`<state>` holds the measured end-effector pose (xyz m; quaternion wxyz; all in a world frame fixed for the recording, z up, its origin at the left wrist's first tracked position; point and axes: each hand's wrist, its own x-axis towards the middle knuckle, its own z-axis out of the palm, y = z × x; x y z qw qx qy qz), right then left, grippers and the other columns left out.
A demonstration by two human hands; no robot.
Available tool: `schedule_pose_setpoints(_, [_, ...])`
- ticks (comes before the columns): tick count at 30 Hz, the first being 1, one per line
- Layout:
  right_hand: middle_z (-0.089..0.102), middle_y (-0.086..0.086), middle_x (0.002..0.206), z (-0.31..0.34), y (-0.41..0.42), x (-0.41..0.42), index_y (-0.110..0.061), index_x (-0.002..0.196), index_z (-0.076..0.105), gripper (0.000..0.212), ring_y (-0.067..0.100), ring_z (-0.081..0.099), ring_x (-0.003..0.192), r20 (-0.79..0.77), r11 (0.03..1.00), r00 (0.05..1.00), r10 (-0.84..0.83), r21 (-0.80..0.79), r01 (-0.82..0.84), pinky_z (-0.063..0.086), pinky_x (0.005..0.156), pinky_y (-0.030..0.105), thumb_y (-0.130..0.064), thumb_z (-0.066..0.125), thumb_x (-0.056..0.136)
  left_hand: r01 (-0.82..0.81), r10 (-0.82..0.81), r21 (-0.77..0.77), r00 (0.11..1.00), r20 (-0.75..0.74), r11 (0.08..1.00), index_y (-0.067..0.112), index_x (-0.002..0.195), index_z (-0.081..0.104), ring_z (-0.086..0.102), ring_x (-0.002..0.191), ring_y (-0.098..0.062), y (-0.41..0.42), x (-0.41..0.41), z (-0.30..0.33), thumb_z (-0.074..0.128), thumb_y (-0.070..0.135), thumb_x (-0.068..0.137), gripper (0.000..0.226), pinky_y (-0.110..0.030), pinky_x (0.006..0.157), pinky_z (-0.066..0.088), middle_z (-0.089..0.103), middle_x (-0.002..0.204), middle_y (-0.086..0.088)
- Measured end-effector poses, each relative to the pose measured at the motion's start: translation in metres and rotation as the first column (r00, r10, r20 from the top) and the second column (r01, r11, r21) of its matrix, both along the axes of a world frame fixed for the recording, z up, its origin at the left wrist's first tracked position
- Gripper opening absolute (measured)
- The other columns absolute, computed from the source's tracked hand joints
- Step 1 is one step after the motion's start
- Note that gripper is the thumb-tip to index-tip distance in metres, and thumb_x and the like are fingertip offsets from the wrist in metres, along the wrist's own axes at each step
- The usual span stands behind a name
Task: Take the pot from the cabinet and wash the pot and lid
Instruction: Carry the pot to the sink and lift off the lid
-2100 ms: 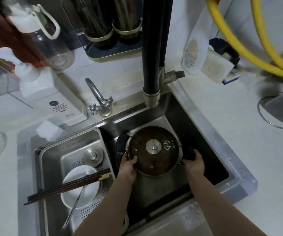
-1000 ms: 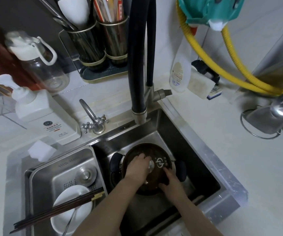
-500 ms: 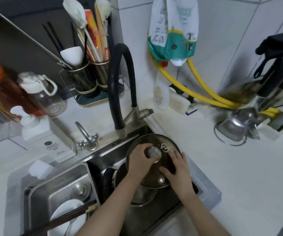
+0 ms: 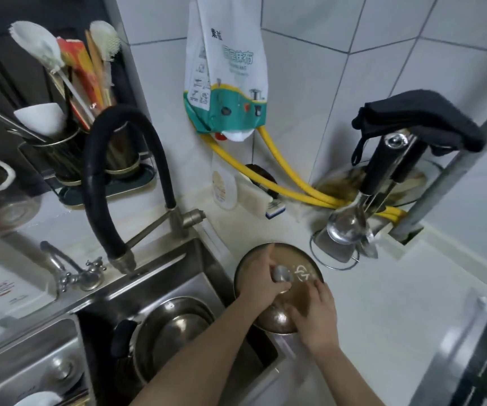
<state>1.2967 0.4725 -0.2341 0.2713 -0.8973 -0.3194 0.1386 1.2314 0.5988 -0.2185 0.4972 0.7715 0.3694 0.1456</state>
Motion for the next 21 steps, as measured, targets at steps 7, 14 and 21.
schedule_pose_setpoints(7, [0.028,0.013,0.152,-0.015,0.0,0.021,-0.01,0.141,0.037,0.078,0.028,0.024,0.141,-0.089,0.999,0.996,-0.032,0.018,0.034,0.021,0.116,0.036,-0.029,0.074,0.074,0.093,-0.094,-0.013,0.993,-0.071,0.996,0.025,0.151,0.011,0.057,0.102,-0.017,0.003,0.036,-0.009,0.08,0.019,0.07,0.106,-0.034,0.099,0.045,0.054,0.102,0.008])
schedule_pose_setpoints(14, [0.025,0.015,0.153,-0.025,0.002,0.032,-0.009,0.141,0.036,0.08,0.029,0.022,0.141,-0.092,0.998,0.994,-0.058,0.012,0.059,0.021,0.115,0.038,-0.028,0.075,0.074,0.099,-0.101,-0.024,0.992,-0.071,0.995,0.023,0.151,0.011,0.056,0.105,-0.016,0.003,0.052,-0.016,0.078,0.018,0.071,0.104,-0.034,0.102,0.044,0.059,0.111,0.001])
schedule_pose_setpoints(21, [0.023,0.012,0.154,-0.025,0.001,0.03,-0.012,0.142,0.034,0.078,0.029,0.02,0.142,-0.093,0.998,0.993,-0.066,-0.017,0.065,0.02,0.116,0.039,-0.028,0.073,0.076,0.019,-0.025,-0.106,0.998,-0.055,0.994,0.021,0.148,0.025,0.054,0.111,-0.015,-0.003,0.045,-0.018,0.074,0.021,0.076,0.087,-0.034,0.104,0.043,0.058,0.117,0.0])
